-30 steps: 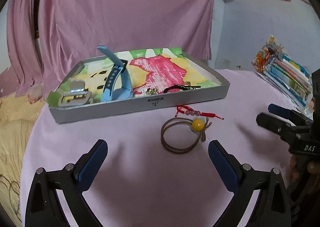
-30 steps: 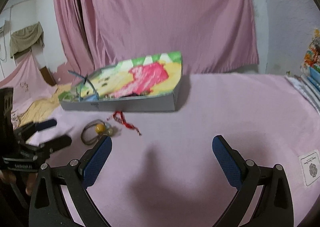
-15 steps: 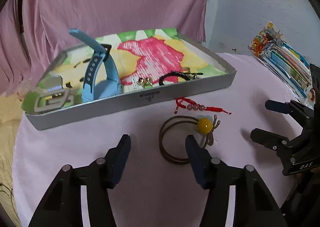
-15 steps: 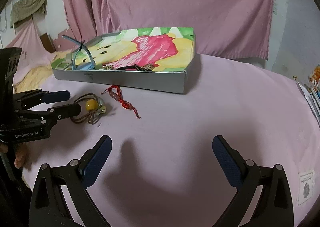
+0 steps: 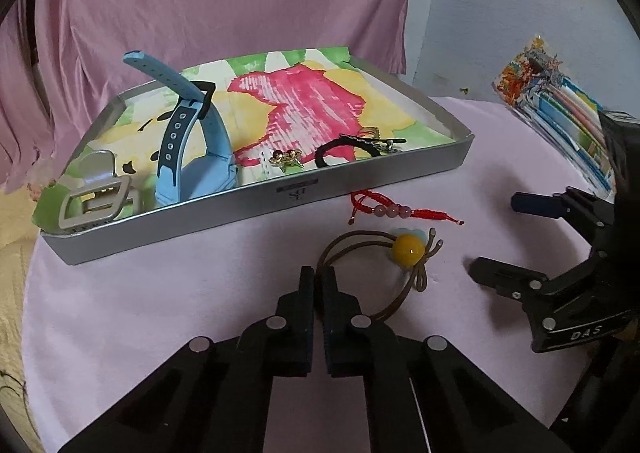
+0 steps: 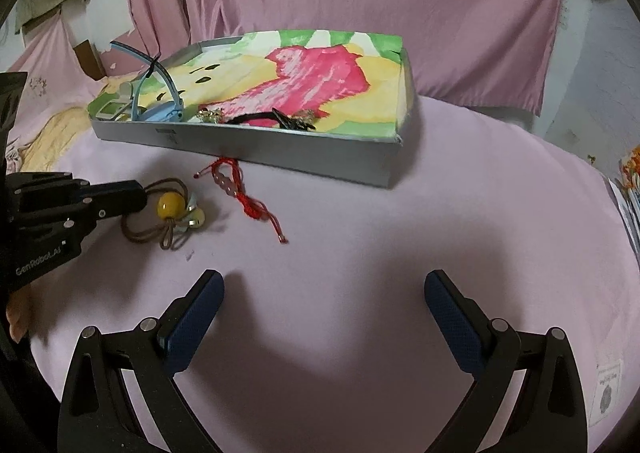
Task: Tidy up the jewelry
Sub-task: 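Grasp the red beaded bracelet with the right tool while the left tool grasps the brown hair tie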
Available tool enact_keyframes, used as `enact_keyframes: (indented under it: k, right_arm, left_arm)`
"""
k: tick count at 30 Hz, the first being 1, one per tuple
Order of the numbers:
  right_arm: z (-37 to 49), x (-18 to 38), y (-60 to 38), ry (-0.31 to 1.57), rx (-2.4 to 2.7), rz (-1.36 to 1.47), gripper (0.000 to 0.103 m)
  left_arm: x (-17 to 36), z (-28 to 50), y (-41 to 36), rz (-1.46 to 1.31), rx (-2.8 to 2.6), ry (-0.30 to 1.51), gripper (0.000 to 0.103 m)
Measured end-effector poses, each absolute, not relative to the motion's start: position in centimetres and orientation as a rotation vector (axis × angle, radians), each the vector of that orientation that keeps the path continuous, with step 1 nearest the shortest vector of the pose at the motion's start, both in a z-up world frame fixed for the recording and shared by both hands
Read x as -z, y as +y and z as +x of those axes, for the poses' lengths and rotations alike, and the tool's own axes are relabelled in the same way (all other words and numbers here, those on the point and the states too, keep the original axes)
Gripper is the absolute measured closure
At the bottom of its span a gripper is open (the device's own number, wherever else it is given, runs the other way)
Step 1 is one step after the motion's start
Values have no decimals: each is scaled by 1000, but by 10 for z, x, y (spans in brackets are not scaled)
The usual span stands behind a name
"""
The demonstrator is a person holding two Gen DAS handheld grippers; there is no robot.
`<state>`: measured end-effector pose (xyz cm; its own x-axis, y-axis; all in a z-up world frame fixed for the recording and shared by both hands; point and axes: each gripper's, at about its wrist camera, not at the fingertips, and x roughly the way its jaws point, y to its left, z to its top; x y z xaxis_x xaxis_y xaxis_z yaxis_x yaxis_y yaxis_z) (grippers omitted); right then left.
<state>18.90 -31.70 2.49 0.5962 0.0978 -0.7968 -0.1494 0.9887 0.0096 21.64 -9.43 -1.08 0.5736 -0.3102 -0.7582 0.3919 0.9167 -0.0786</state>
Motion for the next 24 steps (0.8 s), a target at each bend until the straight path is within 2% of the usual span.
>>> enact_keyframes:
  k: [2,5,9,13,17,20,24]
  right_arm:
    - [195,-25,-311,924,-159,-69,9]
    - [200,-27,-304,928,-187,-75,27]
    - [207,-29,-290,916,-221,-102,38]
    - [218,-31,-279,908,-256,-112,59]
    - [224,-31,-271,895,-268,-105,86]
    - [220,-31,-271,896,-278,-84,98]
    - [214,-30,-282,901,-307,-17,99]
  left_arm:
    - [10,217,-90,81,397,858,100]
    - [8,216,-80,56,360,842,100]
    - [7,218,-68,41,316,833,100]
    - [9,220,-62,33,303,835,100]
    - [10,222,-61,21,306,844,100]
    - [11,223,-61,13,315,854,100]
    - [8,219,-63,8,335,833,100]
